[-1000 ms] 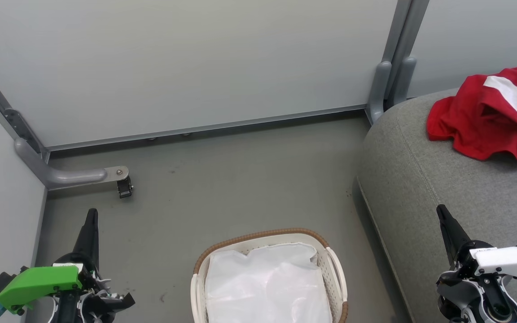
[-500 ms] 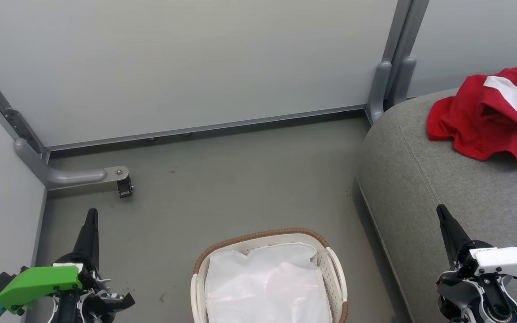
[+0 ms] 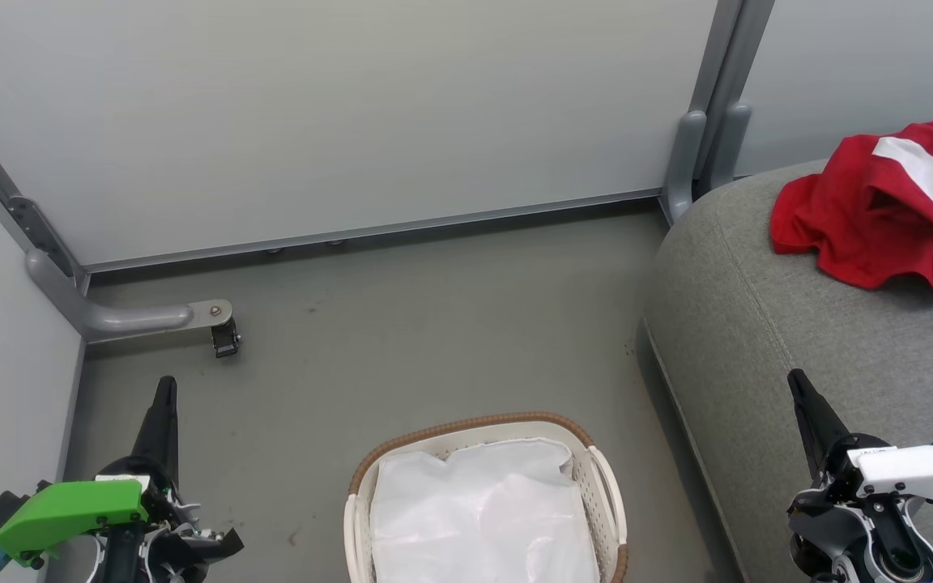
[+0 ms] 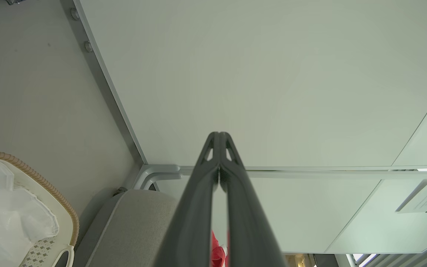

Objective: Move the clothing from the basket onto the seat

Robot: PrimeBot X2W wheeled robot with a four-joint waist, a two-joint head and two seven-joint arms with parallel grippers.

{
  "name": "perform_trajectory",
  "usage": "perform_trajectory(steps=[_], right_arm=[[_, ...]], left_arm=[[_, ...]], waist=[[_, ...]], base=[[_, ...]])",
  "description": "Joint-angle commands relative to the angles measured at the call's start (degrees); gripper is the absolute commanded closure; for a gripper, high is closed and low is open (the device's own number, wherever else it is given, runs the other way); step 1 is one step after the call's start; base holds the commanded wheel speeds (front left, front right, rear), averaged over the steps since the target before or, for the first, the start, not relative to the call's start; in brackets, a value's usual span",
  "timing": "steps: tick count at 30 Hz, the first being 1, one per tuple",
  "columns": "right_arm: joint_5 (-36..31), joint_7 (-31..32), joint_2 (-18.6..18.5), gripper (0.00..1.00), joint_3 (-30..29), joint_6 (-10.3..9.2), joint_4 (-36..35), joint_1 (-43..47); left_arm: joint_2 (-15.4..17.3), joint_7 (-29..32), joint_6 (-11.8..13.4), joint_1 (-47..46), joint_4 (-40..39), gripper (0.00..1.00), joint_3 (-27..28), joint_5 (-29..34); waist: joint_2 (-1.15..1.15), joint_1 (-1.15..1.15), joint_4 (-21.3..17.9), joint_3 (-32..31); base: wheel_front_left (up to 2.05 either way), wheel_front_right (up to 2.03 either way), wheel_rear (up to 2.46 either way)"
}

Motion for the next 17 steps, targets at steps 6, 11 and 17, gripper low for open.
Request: perform_trajectory(steps=[6, 11, 17], right_arm=[[0.23, 0.06, -0.32, 1.0, -0.12, 0.0, -0.2, -0.49], [0.23, 0.07, -0.32, 1.0, -0.12, 0.0, -0.2, -0.49], [0.23, 0.07, -0.32, 1.0, -0.12, 0.0, -0.2, -0.49]], left_arm=[[0.32, 0.21, -0.25, -0.59, -0.13, 1.0, 0.12, -0.18], [0.32, 0.21, -0.25, -0.59, -0.13, 1.0, 0.11, -0.18], [0.32, 0.22, -0.25, -0.59, -0.13, 1.0, 0.11, -0.18]], waist=[[0.11, 0.0, 0.0, 0.0], [0.11, 0.0, 0.0, 0.0], [0.11, 0.0, 0.0, 0.0]], base=[[0.0, 0.0, 0.0], [0.0, 0.0, 0.0], [0.0, 0.0, 0.0]])
